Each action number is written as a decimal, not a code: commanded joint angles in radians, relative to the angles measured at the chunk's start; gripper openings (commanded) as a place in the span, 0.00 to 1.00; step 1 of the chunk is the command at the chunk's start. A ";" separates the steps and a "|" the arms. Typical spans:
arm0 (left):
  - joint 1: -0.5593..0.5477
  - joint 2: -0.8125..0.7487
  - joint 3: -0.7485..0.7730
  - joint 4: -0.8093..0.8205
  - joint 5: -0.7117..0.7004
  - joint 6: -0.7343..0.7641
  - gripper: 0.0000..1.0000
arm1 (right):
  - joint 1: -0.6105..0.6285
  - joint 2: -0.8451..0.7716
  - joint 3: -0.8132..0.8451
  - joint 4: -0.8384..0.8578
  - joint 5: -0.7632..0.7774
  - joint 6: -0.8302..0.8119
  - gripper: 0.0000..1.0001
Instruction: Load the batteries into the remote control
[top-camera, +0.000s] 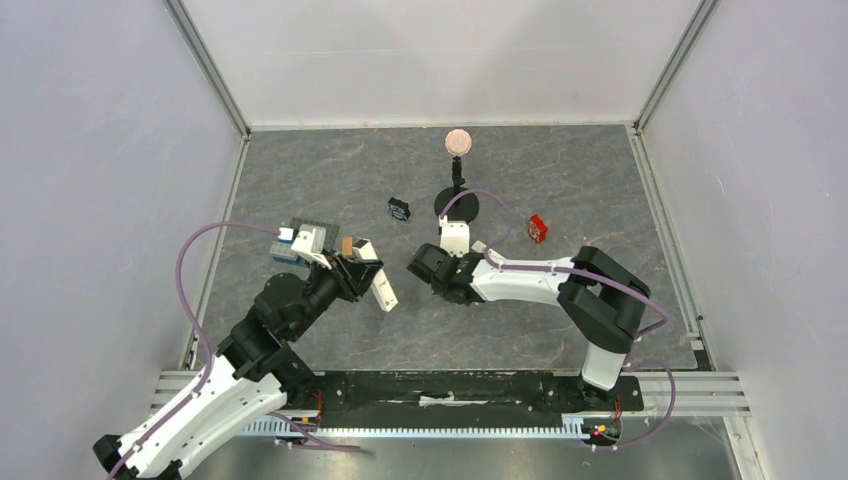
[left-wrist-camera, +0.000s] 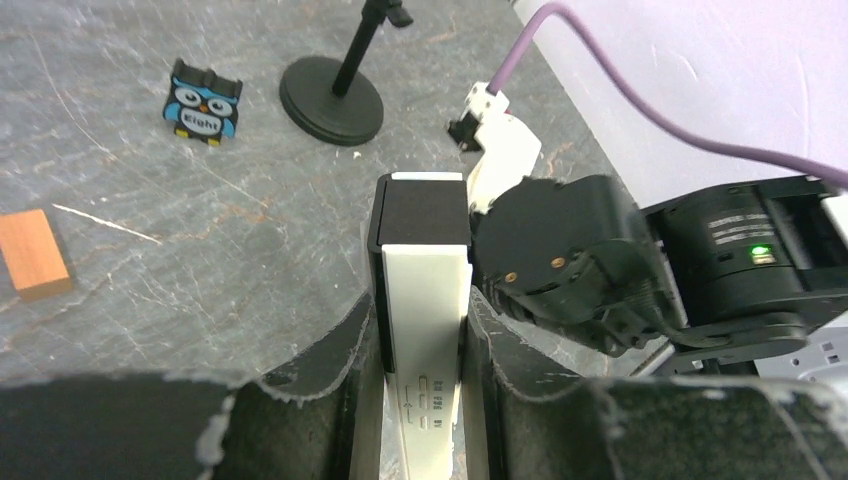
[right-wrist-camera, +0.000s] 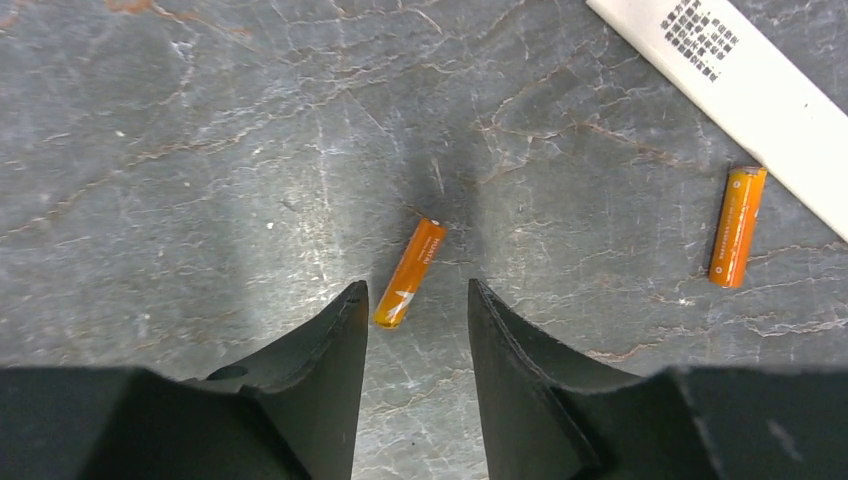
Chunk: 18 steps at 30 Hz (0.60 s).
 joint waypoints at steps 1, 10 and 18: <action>0.001 -0.072 -0.007 0.036 -0.073 0.079 0.02 | 0.005 0.049 0.065 -0.052 0.073 0.054 0.43; 0.001 -0.140 0.009 -0.023 -0.112 0.110 0.02 | 0.007 0.119 0.071 -0.049 0.069 0.036 0.36; 0.001 -0.152 0.026 -0.071 -0.110 0.095 0.02 | 0.006 0.125 0.050 -0.029 0.058 0.018 0.19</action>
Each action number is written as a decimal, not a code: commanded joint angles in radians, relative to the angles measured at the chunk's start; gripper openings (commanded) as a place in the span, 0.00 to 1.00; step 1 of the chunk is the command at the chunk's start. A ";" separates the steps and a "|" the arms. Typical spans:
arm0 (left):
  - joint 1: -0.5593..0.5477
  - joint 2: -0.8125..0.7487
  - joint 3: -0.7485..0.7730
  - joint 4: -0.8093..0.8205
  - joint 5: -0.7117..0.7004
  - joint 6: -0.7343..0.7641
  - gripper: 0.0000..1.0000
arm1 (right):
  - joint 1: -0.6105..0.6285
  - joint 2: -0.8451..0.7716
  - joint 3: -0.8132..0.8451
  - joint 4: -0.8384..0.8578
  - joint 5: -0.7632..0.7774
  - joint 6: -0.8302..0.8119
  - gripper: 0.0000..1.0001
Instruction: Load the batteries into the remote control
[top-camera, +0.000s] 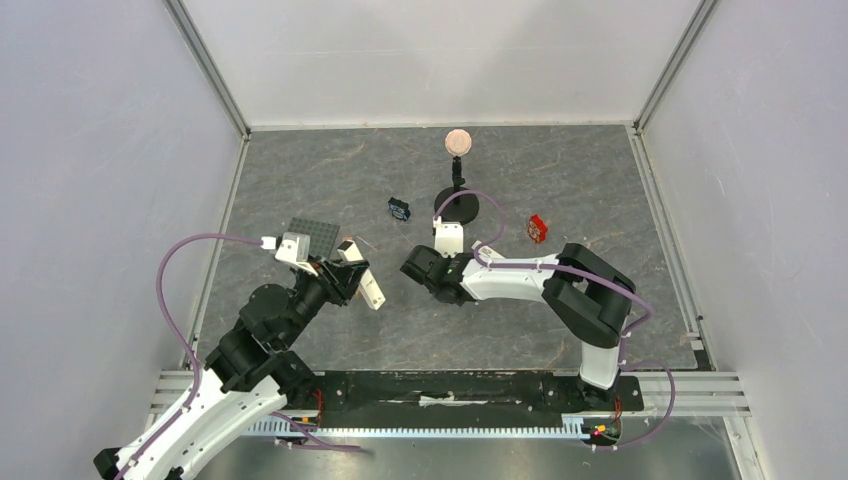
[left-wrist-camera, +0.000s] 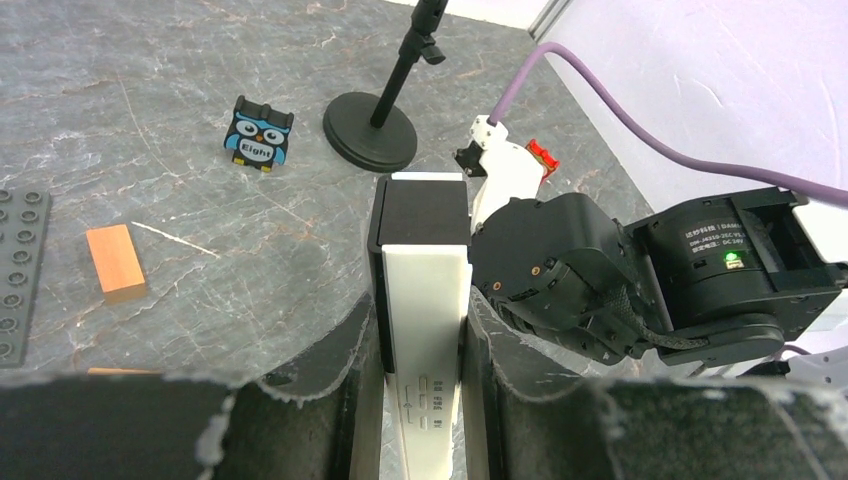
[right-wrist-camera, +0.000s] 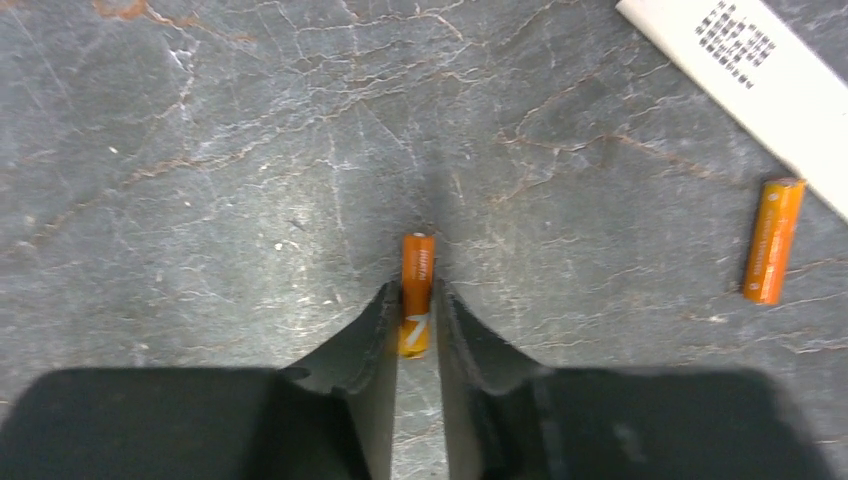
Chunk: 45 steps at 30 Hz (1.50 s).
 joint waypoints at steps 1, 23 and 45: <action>0.001 -0.015 0.032 -0.004 -0.027 0.025 0.02 | -0.004 0.034 -0.006 -0.005 0.023 -0.008 0.15; 0.001 -0.002 0.016 -0.009 -0.012 -0.024 0.02 | -0.064 0.030 -0.127 0.153 -0.184 -0.088 0.11; 0.001 0.067 -0.065 0.286 0.282 -0.171 0.02 | -0.060 -0.920 -0.685 0.914 -0.785 -0.564 0.01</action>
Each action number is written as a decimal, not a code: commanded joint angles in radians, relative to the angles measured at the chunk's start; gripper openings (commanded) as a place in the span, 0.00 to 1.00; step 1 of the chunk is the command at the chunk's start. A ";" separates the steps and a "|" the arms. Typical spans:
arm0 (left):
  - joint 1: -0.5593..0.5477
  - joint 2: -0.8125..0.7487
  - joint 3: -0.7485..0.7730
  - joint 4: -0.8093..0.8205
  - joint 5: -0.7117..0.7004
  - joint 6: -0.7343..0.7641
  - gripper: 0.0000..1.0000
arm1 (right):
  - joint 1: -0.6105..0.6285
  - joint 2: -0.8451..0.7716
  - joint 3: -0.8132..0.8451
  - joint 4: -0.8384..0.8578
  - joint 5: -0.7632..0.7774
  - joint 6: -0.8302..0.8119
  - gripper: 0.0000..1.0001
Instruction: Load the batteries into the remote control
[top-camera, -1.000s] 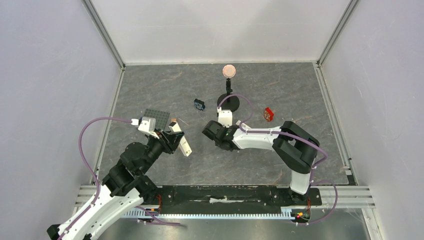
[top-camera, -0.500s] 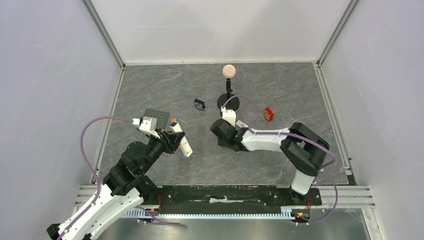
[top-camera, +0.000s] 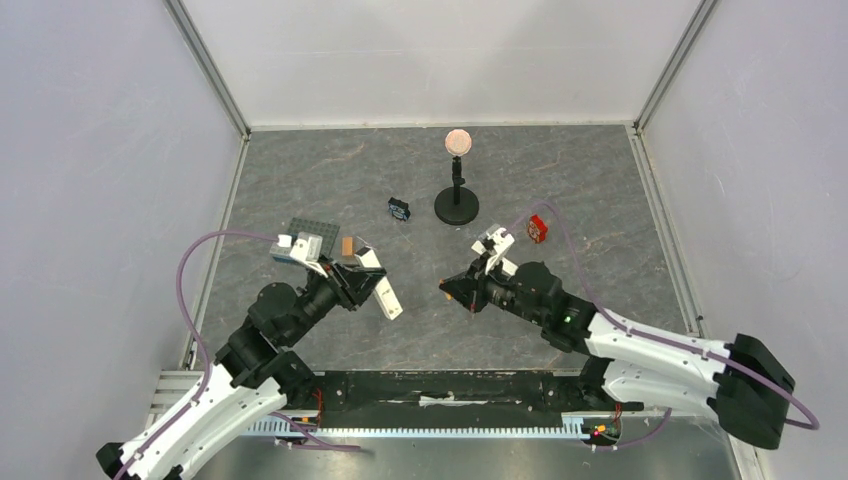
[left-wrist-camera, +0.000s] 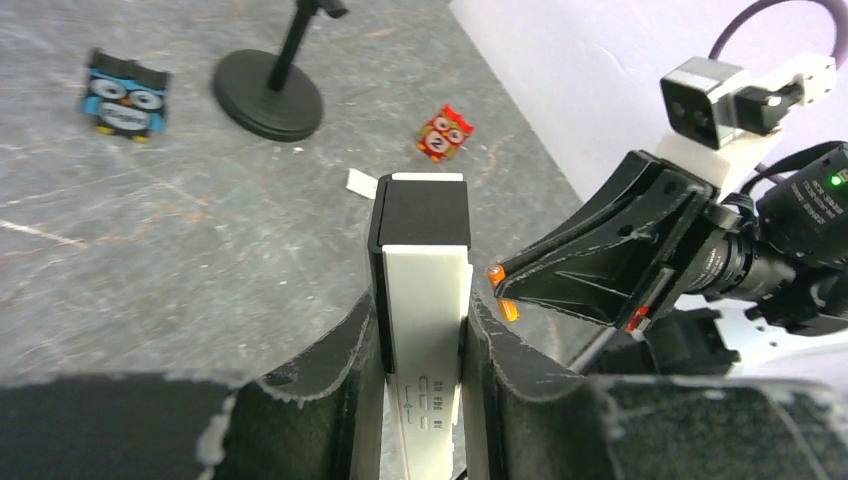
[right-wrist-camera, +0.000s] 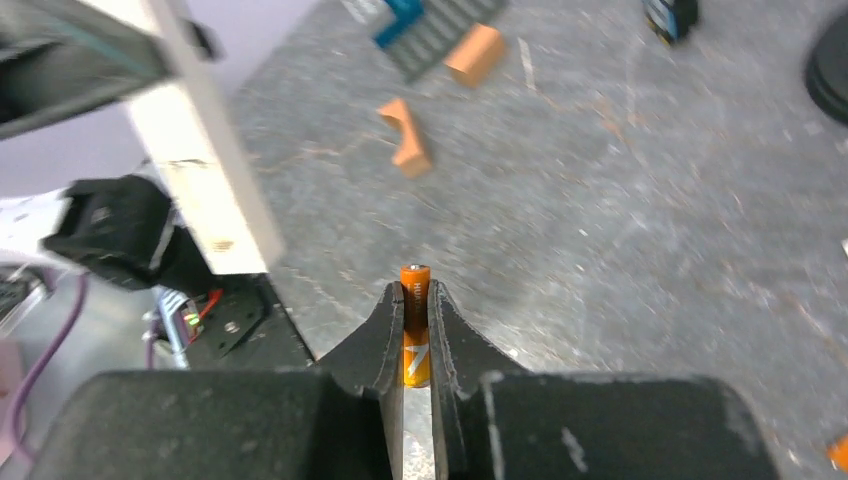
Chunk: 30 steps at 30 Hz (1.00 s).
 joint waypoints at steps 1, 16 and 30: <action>0.001 0.067 -0.029 0.268 0.176 -0.088 0.02 | 0.003 -0.101 -0.042 0.203 -0.210 -0.119 0.02; -0.002 0.426 -0.113 0.996 0.340 -0.308 0.02 | 0.020 -0.263 -0.055 0.363 -0.294 -0.060 0.02; -0.022 0.474 -0.156 1.129 0.214 -0.497 0.02 | 0.079 -0.230 0.049 0.214 -0.056 -0.083 0.00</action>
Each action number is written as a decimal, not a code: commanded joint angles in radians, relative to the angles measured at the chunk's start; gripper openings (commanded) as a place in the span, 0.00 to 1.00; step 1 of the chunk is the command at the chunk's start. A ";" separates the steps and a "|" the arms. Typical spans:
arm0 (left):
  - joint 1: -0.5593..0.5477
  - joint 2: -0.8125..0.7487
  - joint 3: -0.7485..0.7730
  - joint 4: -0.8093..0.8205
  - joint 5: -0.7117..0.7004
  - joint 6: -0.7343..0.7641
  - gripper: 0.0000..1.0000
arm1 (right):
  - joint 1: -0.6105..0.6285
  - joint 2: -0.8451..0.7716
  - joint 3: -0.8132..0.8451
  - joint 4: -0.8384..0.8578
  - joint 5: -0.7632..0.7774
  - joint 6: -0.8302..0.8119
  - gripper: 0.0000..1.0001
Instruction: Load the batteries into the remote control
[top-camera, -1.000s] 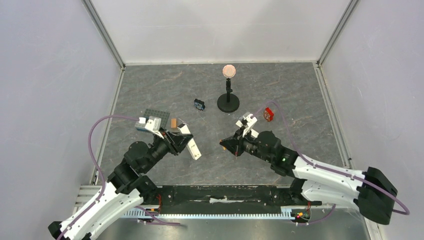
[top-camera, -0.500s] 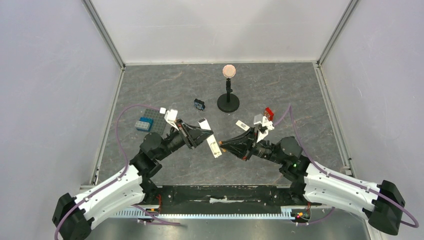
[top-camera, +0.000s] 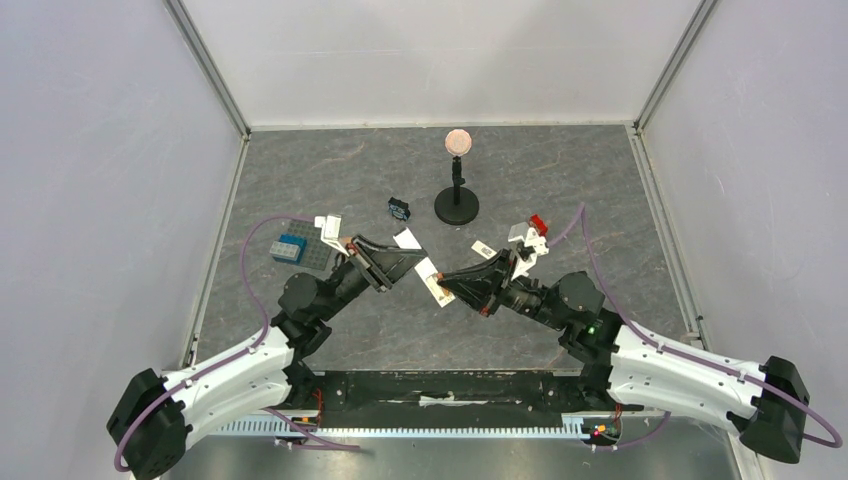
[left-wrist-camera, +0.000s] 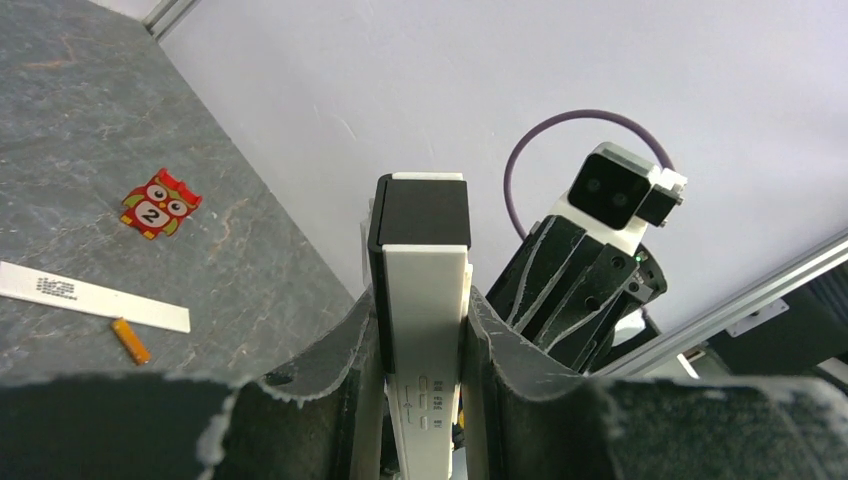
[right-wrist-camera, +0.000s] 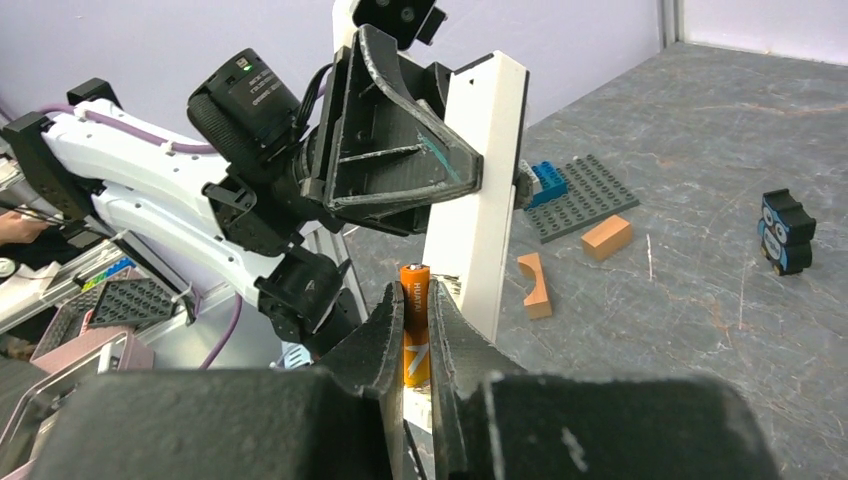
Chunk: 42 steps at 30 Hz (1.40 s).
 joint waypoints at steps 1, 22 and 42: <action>-0.005 0.000 -0.003 0.099 -0.056 -0.096 0.02 | 0.025 0.012 0.066 -0.012 0.091 -0.026 0.00; -0.008 -0.016 0.047 -0.079 -0.108 -0.149 0.02 | 0.131 0.090 0.141 -0.110 0.244 -0.141 0.00; -0.010 -0.019 0.049 -0.101 -0.116 -0.216 0.02 | 0.163 0.103 0.117 -0.146 0.311 -0.207 0.09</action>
